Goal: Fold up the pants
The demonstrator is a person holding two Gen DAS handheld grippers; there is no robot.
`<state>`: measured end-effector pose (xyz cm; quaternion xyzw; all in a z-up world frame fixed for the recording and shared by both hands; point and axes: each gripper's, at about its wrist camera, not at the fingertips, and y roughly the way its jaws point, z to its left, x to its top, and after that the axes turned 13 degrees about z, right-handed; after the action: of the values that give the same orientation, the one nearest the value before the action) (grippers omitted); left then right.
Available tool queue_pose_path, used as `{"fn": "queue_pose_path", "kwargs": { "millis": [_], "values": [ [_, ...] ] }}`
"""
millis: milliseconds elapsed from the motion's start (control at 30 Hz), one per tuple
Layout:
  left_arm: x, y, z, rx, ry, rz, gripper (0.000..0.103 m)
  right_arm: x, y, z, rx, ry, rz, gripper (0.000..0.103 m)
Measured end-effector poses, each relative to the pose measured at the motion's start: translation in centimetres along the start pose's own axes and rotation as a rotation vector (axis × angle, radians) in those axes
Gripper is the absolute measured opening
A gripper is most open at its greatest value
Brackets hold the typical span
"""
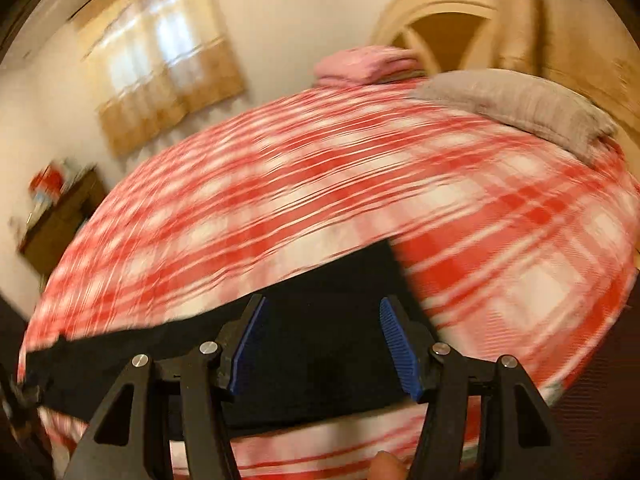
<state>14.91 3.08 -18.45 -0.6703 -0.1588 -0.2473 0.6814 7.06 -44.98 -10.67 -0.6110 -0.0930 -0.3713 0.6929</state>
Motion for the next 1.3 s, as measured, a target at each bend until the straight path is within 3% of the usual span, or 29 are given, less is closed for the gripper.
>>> {"fn": "queue_pose_path", "kwargs": {
  "millis": [267,533,633,667,900,1000,1300],
  "values": [
    [-0.3,0.4,3.8,0.073,-0.090,0.014,0.101,0.0,2.8,-3.3,0.074,0.053,0.090,0.060],
    [-0.2,0.0,9.2,0.229,-0.162,-0.022,0.101,-0.5,3.1,-4.1,0.137,0.035,0.073,0.059],
    [-0.4,0.0,11.2,0.243,-0.215,-0.019,0.101,-0.4,3.3,-4.3,0.158,0.048,0.068,0.049],
    [-0.5,-0.1,11.7,0.245,-0.228,-0.021,0.101,-0.4,3.3,-4.3,0.175,0.053,0.073,0.041],
    [-0.9,1.3,13.3,0.253,-0.261,0.012,0.101,-0.5,3.6,-4.4,0.184,0.042,0.088,0.037],
    [-1.3,1.9,12.5,0.292,-0.228,0.015,0.103,-0.6,3.7,-4.8,0.247,0.058,0.085,0.018],
    [-1.4,1.9,12.2,0.293,-0.207,0.008,0.103,-1.1,2.2,-1.9,0.261,0.011,0.011,0.016]
  ]
}}
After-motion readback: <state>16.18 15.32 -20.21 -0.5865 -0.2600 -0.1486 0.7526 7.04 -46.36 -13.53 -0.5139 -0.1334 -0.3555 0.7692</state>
